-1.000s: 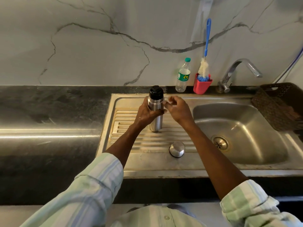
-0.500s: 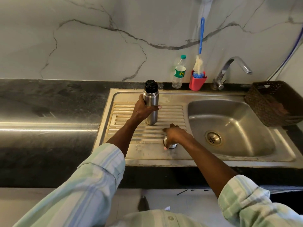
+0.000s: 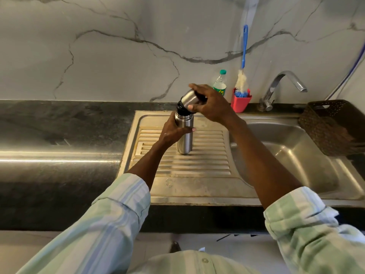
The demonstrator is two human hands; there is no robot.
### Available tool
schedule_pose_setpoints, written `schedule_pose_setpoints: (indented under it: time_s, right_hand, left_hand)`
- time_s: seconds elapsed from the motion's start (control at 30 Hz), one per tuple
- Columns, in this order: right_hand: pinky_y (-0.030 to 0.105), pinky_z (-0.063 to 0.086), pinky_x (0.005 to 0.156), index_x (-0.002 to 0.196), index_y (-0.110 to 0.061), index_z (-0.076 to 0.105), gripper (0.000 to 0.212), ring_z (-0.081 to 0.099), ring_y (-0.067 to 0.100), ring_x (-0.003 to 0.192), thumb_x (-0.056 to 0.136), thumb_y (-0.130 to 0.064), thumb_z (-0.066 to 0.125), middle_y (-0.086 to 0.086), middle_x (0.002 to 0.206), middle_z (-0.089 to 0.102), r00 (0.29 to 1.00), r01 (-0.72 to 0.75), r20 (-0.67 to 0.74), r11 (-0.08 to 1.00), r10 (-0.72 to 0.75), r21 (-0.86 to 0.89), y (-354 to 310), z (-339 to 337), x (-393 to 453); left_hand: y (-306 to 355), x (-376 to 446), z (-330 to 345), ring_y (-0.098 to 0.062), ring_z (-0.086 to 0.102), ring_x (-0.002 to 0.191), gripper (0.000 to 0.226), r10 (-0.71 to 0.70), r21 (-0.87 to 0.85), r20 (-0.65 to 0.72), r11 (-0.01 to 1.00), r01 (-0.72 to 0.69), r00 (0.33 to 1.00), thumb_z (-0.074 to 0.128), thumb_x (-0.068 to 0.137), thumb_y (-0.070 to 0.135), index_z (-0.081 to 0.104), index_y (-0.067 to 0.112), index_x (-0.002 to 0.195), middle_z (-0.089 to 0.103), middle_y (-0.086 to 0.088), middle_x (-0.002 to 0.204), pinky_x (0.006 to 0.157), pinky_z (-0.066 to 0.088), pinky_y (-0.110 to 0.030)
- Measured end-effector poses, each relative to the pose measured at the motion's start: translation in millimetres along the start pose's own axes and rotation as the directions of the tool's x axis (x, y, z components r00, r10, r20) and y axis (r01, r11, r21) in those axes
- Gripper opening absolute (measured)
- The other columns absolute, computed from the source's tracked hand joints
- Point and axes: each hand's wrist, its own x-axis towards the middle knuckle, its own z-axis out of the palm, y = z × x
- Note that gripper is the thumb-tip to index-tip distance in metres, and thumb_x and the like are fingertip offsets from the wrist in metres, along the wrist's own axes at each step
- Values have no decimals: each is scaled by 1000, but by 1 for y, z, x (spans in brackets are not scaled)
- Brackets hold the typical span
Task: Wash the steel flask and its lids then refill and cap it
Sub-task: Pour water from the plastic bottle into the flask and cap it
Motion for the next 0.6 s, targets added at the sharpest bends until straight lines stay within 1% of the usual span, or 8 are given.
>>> schedule_pose_setpoints:
  time_s: [0.03,0.1,0.13,0.23,0.37,0.43,0.5,0.6]
  right_hand:
    - [18,42,99,147,-14,42,70,48,16,118,85,-16,73,9,138,49,997,35,66,997,-30,-74,-2,3,4]
    - [34,38,110,148,-15,42,71,42,22,130,83,-12,72,8,145,45,990,68,132,986,-47,-152,-4,9,11]
    - [35,35,113,148,-16,41,71,38,24,135,84,-10,71,7,149,42,987,65,155,984,-38,-167,-5,10,14]
    - [31,30,113,150,-17,37,72,30,23,143,85,-3,65,4,156,33,958,52,285,964,26,-261,-11,13,25]
    - [29,27,114,153,-18,29,76,23,21,147,87,7,56,0,161,22,880,86,459,912,119,-402,-23,18,33]
    - [28,29,112,154,-18,26,77,26,22,146,88,8,54,1,161,23,874,75,463,899,150,-432,-29,17,34]
    - [28,35,106,153,-18,30,72,35,24,140,90,2,57,4,157,33,895,44,412,886,170,-461,-33,14,34]
    - [33,44,93,139,-16,50,58,54,25,119,88,-33,68,6,139,55,944,-15,273,848,188,-530,-31,17,37]
  left_hand:
    - [-1,1,0,-18,61,111,80,5,10,-3,1000,-5,1000,91,66,28,47,23,133,64,2,123,96,53,-45]
    - [-2,1,0,-19,62,110,79,12,32,-4,999,-12,1000,90,67,28,48,23,133,64,1,123,95,54,-44]
    - [-2,1,1,-19,62,110,78,12,40,-3,999,-12,1000,90,67,27,47,23,133,64,0,123,95,54,-44]
    - [-2,2,1,-21,60,112,79,18,43,1,999,-18,1000,89,69,25,45,23,136,63,0,126,94,53,-39]
    - [-3,1,4,-16,54,111,85,23,40,-5,999,-22,1000,88,72,24,39,21,142,57,0,130,91,47,-30]
    - [-3,1,4,-15,52,111,87,17,47,-11,999,-17,1000,88,72,24,38,21,143,57,-4,134,92,46,-30]
    - [-2,1,5,-15,52,110,86,10,51,-13,999,-9,1000,87,73,24,37,20,143,57,-4,134,89,46,-29]
    - [-2,1,5,-16,56,108,82,6,54,-23,999,-5,1000,86,74,22,39,20,141,59,0,126,76,44,-18]
